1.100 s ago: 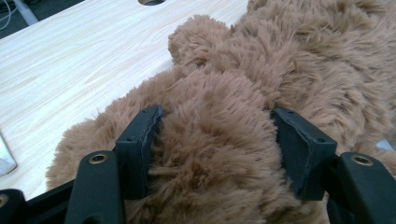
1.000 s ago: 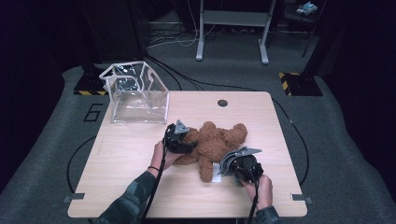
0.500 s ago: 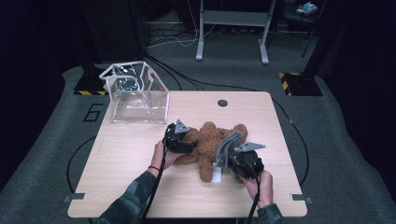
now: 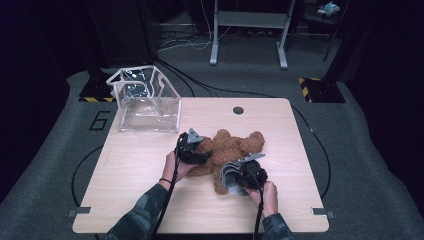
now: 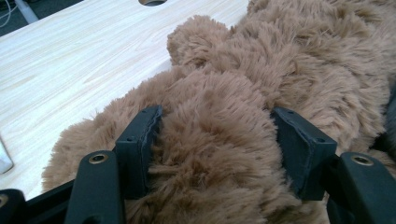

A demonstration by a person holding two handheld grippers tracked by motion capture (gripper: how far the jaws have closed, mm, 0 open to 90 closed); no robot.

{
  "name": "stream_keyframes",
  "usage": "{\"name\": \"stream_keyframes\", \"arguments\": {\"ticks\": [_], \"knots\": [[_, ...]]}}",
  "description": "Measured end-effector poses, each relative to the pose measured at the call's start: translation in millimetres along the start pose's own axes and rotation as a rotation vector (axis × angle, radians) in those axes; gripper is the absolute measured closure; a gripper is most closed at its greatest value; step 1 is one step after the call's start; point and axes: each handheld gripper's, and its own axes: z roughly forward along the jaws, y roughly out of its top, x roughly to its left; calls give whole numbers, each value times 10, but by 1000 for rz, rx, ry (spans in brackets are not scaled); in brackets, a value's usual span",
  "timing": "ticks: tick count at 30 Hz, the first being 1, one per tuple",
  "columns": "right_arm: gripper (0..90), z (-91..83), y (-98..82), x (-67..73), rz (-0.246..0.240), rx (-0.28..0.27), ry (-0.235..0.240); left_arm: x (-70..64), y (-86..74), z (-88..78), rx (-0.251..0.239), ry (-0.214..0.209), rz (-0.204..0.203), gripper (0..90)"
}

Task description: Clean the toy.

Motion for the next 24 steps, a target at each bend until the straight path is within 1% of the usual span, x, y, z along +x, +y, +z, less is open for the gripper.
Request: {"name": "stream_keyframes", "arguments": {"ticks": [1, 3, 5, 7, 8, 11, 12, 13, 14, 15, 16, 17, 18, 19, 20, 21, 23, 24], "knots": [[785, 28, -23, -2, 8, 0, 5, -4, -2, 5, -7, 6, 1, 368], [784, 31, -45, 10, 16, -8, 7, -4, 0, 2, -6, 9, 6, 368], [782, 35, -59, 51, -6, 20, 4, -8, -1, -3, -2, 5, 3, 368], [780, -13, -62, 56, -17, 33, 11, -10, -4, -2, -9, 8, 2, 368], [778, -64, -51, 52, -9, 25, 18, -7, -5, -1, -10, 7, -1, 368], [776, -254, 14, 34, 8, -41, 43, 9, -4, 1, -12, 5, -6, 368], [776, -323, 50, 39, 17, -79, 42, 6, -2, -1, -8, 7, -2, 368], [776, -395, 95, 44, 13, -106, 42, 2, -1, -3, -6, 9, 4, 368], [776, -468, 161, 53, 2, -143, 32, -1, -3, -1, -9, 8, 2, 368], [775, -516, 215, 66, 8, -165, 25, 0, -2, -2, -7, 8, 0, 368], [776, -540, 268, 63, 1, -183, 20, 1, -2, -2, -6, 8, 0, 368], [775, -529, 322, 63, -5, -188, 17, 2, -2, -2, -6, 8, -1, 368], [775, -490, 360, 69, -4, -179, 11, 2, -2, -2, -6, 8, 0, 368], [775, -443, 377, 66, -9, -167, 6, 3, -1, -2, -3, 9, 6, 368], [776, -343, 378, 57, -8, -142, 10, 4, 1, -4, 2, 3, 8, 368], [778, -287, 363, 53, 7, -141, 11, -4, 0, 1, -1, 8, 10, 368], [781, -198, 284, 22, 36, -149, 42, -11, 1, 0, 6, 6, 19, 368], [782, -186, 244, 10, 36, -149, 53, -13, 2, 2, 5, 8, 21, 368]]}}
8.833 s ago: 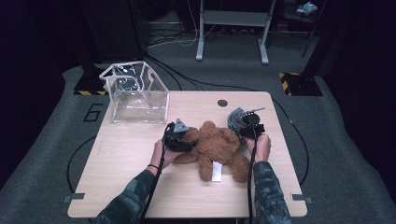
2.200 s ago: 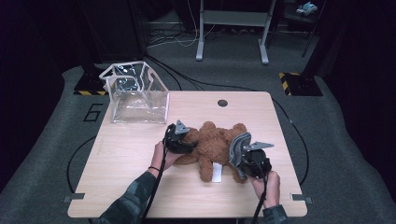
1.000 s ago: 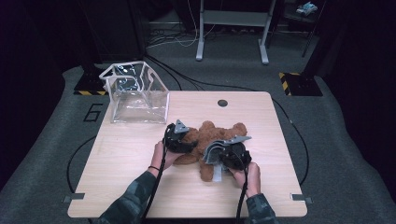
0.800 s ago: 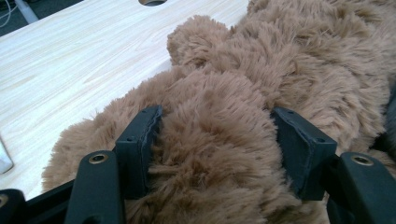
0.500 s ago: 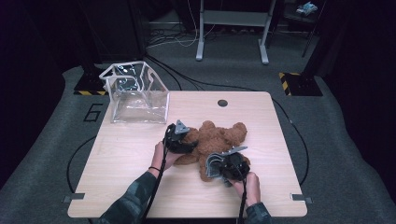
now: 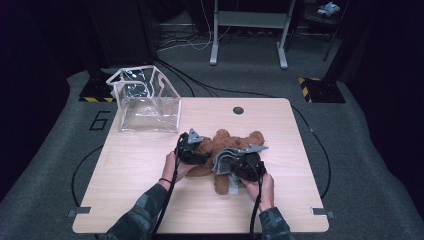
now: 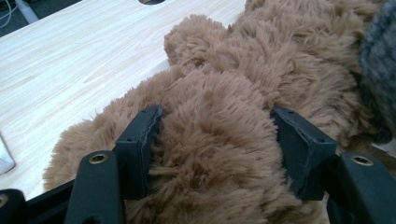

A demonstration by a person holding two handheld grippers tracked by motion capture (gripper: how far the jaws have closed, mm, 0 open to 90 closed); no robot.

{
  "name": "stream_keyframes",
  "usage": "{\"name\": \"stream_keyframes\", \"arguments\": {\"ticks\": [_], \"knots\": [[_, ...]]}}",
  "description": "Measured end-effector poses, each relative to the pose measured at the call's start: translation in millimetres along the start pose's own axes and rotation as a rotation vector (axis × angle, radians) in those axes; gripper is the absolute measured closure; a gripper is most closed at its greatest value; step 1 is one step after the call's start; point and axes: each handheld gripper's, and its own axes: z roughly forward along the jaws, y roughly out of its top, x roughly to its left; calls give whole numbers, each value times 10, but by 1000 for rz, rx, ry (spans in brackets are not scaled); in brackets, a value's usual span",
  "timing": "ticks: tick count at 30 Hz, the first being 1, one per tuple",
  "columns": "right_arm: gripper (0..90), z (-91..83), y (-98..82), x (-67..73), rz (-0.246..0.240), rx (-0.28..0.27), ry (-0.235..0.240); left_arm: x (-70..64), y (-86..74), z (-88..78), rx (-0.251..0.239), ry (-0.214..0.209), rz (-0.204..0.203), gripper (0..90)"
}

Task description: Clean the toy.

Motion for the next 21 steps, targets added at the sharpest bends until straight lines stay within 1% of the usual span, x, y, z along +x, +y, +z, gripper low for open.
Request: {"name": "stream_keyframes", "arguments": {"ticks": [1, 2, 3, 4, 5, 6, 7, 8, 9, 10, 11, 12, 13, 14, 15, 16, 17, 18, 19, 20, 21], "knots": [[782, 5, -26, -5, -4, 7, 7, -2, 2, 2, 0, 1, 0, 368], [782, 29, -69, 16, 9, 23, 9, -3, 4, 1, 3, 1, 0, 368], [782, 52, -94, 33, 13, 34, 12, -4, 3, 1, 1, 2, -3, 368], [782, 107, -147, 44, 0, 67, 3, -3, 2, 1, 0, 2, -5, 368], [782, 141, -181, 51, -6, 86, -4, -3, -1, 4, -6, 1, -11, 368], [782, 184, -233, 54, -20, 92, -4, 0, -4, 4, -8, 0, -14, 368], [782, 222, -278, 60, -22, 112, -12, 4, -7, 4, -12, -4, -16, 368], [782, 247, -315, 59, -22, 124, -9, 5, -6, 3, -10, -4, -15, 368], [781, 246, -337, 50, -15, 117, -3, 8, -4, 1, -9, -1, -11, 368], [780, 227, -336, 40, -3, 128, 0, 9, -2, 0, -8, -2, -11, 368], [779, 204, -324, 36, -15, 141, 3, 9, -3, 1, -10, -2, -12, 368], [776, 174, -308, 44, -16, 145, 1, 9, -3, 1, -11, -2, -13, 368], [773, 146, -290, 45, -22, 144, 0, 14, -1, -4, -7, -5, -13, 368], [771, 96, -260, 58, -18, 133, 0, 14, -5, 0, -12, 2, -23, 368], [771, 31, -212, 73, -15, 109, 3, 25, -8, 4, -17, -4, -29, 368], [771, -16, -169, 86, -17, 85, 12, 28, -7, 1, -12, -7, -31, 368], [770, -42, -133, 103, -12, 60, 16, 24, -8, 7, -20, -2, -30, 368], [770, -82, -68, 126, -9, 32, 24, 20, -6, 5, -17, 1, -26, 368], [770, -97, -26, 135, -16, 15, 28, 19, -2, -3, -7, -3, -22, 368], [770, -105, 36, 142, -17, -14, 43, 19, -2, -4, -6, -3, -22, 368], [771, -100, 73, 151, -11, -17, 48, 19, -6, 0, -14, -1, -25, 368]]}}
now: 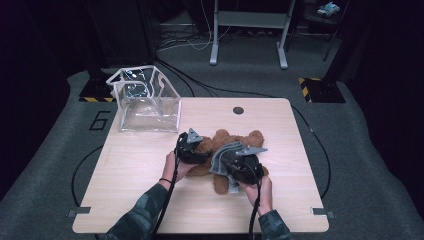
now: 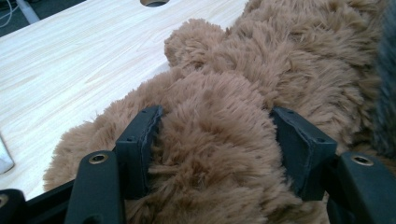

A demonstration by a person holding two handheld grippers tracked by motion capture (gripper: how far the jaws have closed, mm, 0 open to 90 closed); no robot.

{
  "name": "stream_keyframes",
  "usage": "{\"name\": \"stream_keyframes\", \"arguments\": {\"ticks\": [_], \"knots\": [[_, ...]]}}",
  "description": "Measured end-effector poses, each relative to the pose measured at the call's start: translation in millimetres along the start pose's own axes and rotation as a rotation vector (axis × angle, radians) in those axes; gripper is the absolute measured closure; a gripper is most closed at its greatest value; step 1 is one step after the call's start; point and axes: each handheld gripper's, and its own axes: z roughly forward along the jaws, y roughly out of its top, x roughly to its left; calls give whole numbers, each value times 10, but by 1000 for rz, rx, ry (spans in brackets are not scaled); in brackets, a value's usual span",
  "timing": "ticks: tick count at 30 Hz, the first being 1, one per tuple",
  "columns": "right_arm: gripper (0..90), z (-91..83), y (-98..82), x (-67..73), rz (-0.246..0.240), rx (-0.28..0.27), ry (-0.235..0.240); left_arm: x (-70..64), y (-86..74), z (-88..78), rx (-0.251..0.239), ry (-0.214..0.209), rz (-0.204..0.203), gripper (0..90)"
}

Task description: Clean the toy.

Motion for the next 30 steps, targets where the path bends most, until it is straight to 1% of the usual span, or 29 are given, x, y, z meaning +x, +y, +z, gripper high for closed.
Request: {"name": "stream_keyframes", "arguments": {"ticks": [1, 2, 3, 4, 6, 9, 11, 13, 17, 18, 20, 21, 23, 25, 26, 27, 28, 30], "knots": [[772, 28, 36, -1, 15, -3, 14, 6, -2, -1, 4, -3, -2, 369], [773, 81, 58, -13, 28, 4, 38, 9, -5, 2, 3, -4, -8, 369], [775, 160, 64, -23, 39, 28, 56, 10, -5, 3, 5, -3, -8, 369], [777, 204, 49, -27, 41, 43, 64, 11, -3, 0, 9, -3, 0, 369], [778, 231, 11, -28, 37, 53, 70, 7, -3, 1, 6, 0, 6, 369], [778, 238, -61, -9, 36, 82, 85, 8, -2, 5, 6, -5, -1, 369], [779, 267, -139, 31, 35, 106, 95, 2, -1, 4, 6, 0, 4, 369], [779, 283, -197, 62, 32, 122, 109, 4, -3, 3, 6, -3, -1, 369], [778, 274, -301, 149, 8, 162, 115, 1, -3, 7, 4, 0, -3, 369], [778, 274, -320, 171, 12, 175, 116, 5, -3, 5, 5, -4, -2, 368], [778, 270, -397, 200, -7, 207, 123, 5, -3, 5, 4, -4, -5, 369], [777, 264, -428, 212, -14, 226, 120, 4, -3, 7, 2, -3, -6, 369], [775, 226, -460, 216, -24, 242, 106, 3, -2, 10, 0, -1, -7, 369], [773, 154, -437, 200, -25, 225, 98, 5, -1, 11, -2, 1, -6, 369], [771, 101, -404, 189, -25, 205, 86, 8, 1, 5, 4, 0, -3, 369], [769, 37, -356, 176, -28, 182, 85, 7, 1, 5, 5, 0, -4, 369], [765, -27, -297, 174, -23, 157, 71, 8, 1, 7, 3, 0, -5, 369], [763, -132, -135, 167, -32, 93, 46, 8, 2, 6, 3, 0, -6, 368]]}}
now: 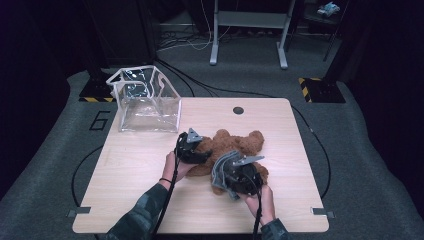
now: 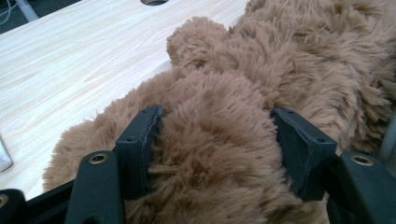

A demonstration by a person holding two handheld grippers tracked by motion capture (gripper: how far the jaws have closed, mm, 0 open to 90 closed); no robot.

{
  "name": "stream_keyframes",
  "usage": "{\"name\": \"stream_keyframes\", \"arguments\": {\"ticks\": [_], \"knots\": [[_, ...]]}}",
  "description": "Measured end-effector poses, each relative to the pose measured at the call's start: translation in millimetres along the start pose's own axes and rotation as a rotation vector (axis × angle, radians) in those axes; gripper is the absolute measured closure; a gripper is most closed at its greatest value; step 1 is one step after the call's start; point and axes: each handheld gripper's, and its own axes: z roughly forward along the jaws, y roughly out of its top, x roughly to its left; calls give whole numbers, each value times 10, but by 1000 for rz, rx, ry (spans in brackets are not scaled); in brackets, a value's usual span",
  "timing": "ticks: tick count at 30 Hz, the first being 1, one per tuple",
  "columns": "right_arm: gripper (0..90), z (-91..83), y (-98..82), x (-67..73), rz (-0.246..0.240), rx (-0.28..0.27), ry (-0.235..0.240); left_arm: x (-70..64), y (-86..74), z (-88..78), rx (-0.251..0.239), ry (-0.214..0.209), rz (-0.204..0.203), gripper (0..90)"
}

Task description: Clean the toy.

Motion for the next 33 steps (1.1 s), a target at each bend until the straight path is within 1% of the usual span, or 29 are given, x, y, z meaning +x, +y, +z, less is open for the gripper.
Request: {"name": "stream_keyframes", "arguments": {"ticks": [2, 4, 5, 7, 8, 9, 12, 15, 16, 17, 18, 20, 21, 22, 23, 24, 26, 27, 28, 30, 32, 33], "knots": [[762, -18, 142, 14, -4, -40, -6, 1, 0, 0, 0, -3, -1, 369], [761, 37, 244, 51, -3, -49, -16, 2, 1, -2, 2, -1, 0, 368], [761, 114, 293, 69, -15, -38, -15, 2, 0, -3, 2, -3, -1, 369], [761, 261, 331, 110, 6, -8, -23, -2, -5, -1, -3, -6, -13, 369], [762, 317, 330, 110, 3, 9, -19, 4, -5, -5, 1, -10, -6, 369], [766, 400, 308, 111, 9, 29, -19, 3, -8, -2, -4, -8, -8, 369], [775, 504, 205, 73, 21, 54, -39, 15, -20, -2, -8, -18, -20, 368], [778, 509, 130, 46, 22, 63, -44, 18, -23, 3, -13, -22, -27, 368], [778, 504, 115, 46, 27, 63, -42, 21, -23, 1, -10, -22, -24, 368], [779, 492, 100, 49, 20, 71, -43, 23, -22, 0, -8, -22, -23, 368], [780, 489, 83, 56, 23, 71, -54, 27, -19, -4, -1, -24, -21, 368], [780, 475, 55, 54, 15, 78, -52, 34, -18, -1, -5, -27, -21, 368], [781, 467, 34, 42, 14, 74, -62, 40, -15, -2, -1, -29, -20, 367], [781, 466, 19, 28, 26, 70, -62, 42, -12, -1, 0, -35, -25, 366], [781, 465, 9, 8, 24, 69, -64, 48, -7, 0, -3, -36, -23, 365], [781, 464, -4, -19, 36, 65, -72, 51, -1, -3, 1, -35, -21, 364], [780, 460, -14, -55, 55, 58, -66, 49, 20, -6, 7, -36, -10, 360], [778, 454, -17, -74, 55, 56, -72, 48, 30, -5, 10, -34, 0, 360], [777, 444, -20, -92, 49, 55, -68, 52, 41, 1, 17, -34, -2, 360], [772, 411, -8, -102, 54, 44, -70, 100, 71, 19, 30, -53, -29, 361], [770, 352, 30, -93, 59, 21, -71, 164, 97, 49, 40, -69, -61, 363], [769, 318, 61, -82, 49, 8, -80, 202, 107, 68, 45, -83, -80, 363]]}}
